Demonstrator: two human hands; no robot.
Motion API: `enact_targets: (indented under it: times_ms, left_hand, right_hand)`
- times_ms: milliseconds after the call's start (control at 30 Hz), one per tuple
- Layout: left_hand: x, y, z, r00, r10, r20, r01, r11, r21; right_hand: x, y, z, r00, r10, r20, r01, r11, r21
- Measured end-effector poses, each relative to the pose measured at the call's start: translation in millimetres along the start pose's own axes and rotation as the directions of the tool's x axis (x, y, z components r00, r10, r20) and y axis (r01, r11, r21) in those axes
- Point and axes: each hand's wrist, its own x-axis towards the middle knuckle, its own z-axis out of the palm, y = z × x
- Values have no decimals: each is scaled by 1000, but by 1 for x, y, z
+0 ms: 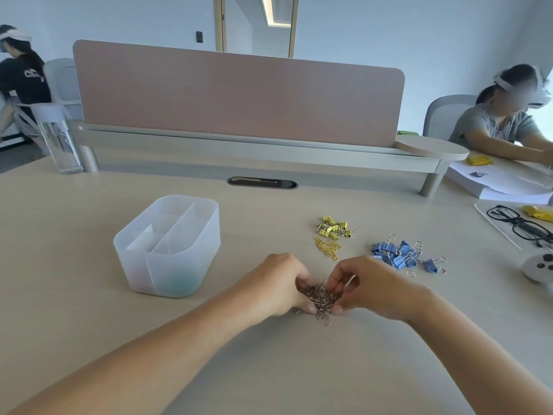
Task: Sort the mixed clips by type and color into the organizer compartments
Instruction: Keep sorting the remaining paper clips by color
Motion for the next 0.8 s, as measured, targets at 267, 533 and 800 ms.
enact_targets:
  times_ms: [267, 533, 800]
  left_hand:
    - [-1, -19, -17, 1000, 8, 5, -7, 999, -36]
    - [-7, -24, -27, 996, -78, -42, 78, 997, -4]
    - [-15, -16, -20, 984, -177, 2, 176, 978, 108]
  right_hand:
    - [9, -4, 16, 993, -82, -85, 88, 994, 63]
    - [12, 15, -7, 987, -162, -14, 162, 965, 206]
    - [17, 16, 0, 984, -158, 82, 154, 986, 56]
